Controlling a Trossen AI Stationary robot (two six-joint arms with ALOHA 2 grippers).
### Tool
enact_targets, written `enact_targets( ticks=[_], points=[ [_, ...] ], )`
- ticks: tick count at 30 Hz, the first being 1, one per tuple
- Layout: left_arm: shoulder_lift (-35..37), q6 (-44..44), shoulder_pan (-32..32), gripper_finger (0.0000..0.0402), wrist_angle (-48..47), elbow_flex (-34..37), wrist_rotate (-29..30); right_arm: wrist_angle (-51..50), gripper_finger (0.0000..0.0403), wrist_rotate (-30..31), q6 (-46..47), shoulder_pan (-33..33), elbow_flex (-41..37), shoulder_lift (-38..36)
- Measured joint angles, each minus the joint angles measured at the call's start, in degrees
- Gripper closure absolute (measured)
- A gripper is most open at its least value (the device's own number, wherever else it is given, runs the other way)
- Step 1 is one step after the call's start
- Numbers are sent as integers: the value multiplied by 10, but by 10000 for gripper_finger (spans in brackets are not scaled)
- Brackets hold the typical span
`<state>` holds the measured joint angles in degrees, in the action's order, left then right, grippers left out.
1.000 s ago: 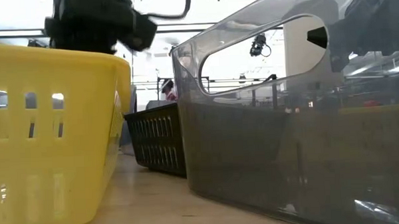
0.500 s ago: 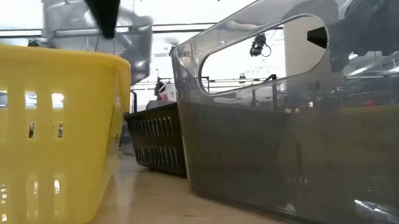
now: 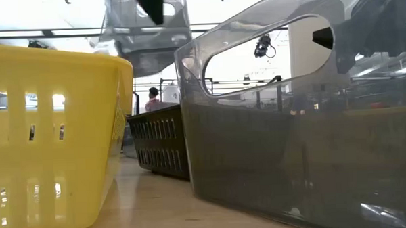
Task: Stack baskets on shelf by color
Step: Stack the middle gray bin on top of the top gray bin
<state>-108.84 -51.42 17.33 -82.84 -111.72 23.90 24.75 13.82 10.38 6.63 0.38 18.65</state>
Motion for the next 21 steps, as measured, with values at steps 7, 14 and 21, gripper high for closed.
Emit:
enact_targets(
  ticks=[7,14,21],
  points=[
    [-7,31,-40,391,55,0,-9,0,375,0,0,0,0,0],
    [-56,70,-62,391,62,0,-26,0,375,0,0,0,0,0],
    [-100,102,-69,391,84,0,-80,0,375,0,0,0,0,0]
  ],
)
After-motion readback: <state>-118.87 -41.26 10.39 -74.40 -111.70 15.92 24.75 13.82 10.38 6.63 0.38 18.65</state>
